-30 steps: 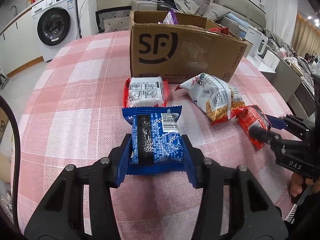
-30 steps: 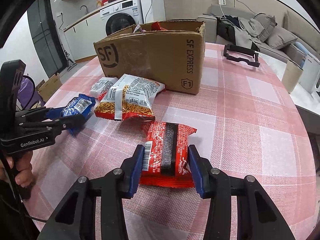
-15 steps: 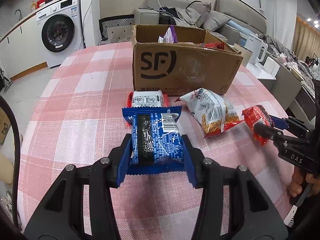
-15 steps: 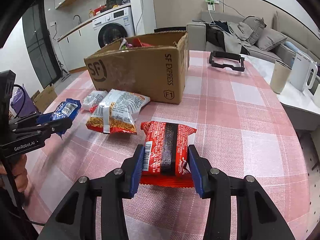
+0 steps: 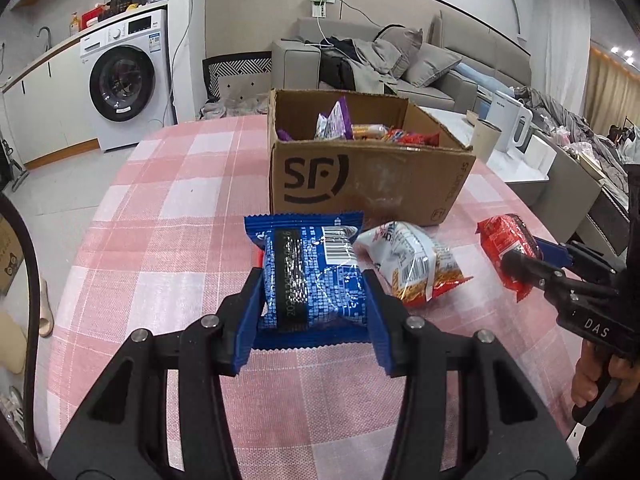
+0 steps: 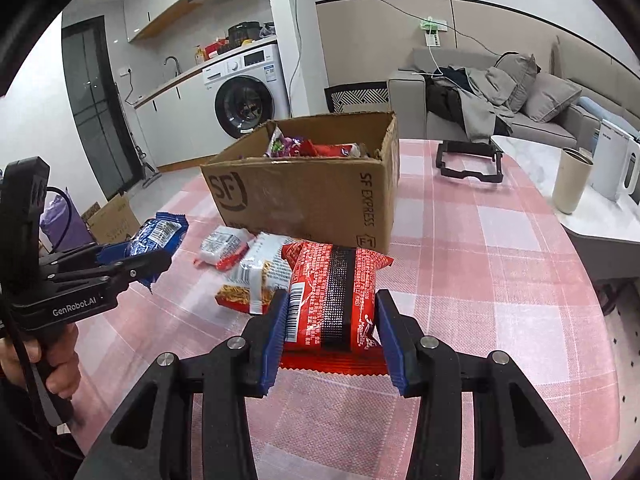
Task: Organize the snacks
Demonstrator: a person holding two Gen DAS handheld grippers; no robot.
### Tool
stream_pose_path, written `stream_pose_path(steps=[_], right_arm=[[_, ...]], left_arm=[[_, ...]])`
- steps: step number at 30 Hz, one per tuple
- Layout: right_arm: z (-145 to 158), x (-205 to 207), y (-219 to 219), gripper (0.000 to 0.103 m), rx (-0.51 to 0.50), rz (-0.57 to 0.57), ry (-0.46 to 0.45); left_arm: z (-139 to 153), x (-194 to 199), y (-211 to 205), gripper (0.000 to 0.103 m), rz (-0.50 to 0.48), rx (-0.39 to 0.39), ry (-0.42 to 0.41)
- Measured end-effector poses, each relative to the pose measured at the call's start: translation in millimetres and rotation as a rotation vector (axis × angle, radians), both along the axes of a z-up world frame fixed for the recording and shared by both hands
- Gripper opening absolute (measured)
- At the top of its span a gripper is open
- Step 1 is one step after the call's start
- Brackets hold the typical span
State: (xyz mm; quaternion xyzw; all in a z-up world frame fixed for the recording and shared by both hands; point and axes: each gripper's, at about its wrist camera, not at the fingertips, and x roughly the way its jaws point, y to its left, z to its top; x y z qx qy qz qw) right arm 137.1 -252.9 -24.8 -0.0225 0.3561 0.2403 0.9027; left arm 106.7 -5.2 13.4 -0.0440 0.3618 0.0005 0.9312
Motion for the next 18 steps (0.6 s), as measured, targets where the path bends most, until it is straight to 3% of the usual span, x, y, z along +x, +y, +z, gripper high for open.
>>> stream_pose_path(steps=[18], right_arm=[[38.8, 15.8, 10.9, 0.044, 0.058, 0.058, -0.048]], left_arm=[[42.8, 3.7, -6.6, 0.045, -0.005, -0.003, -0.092]])
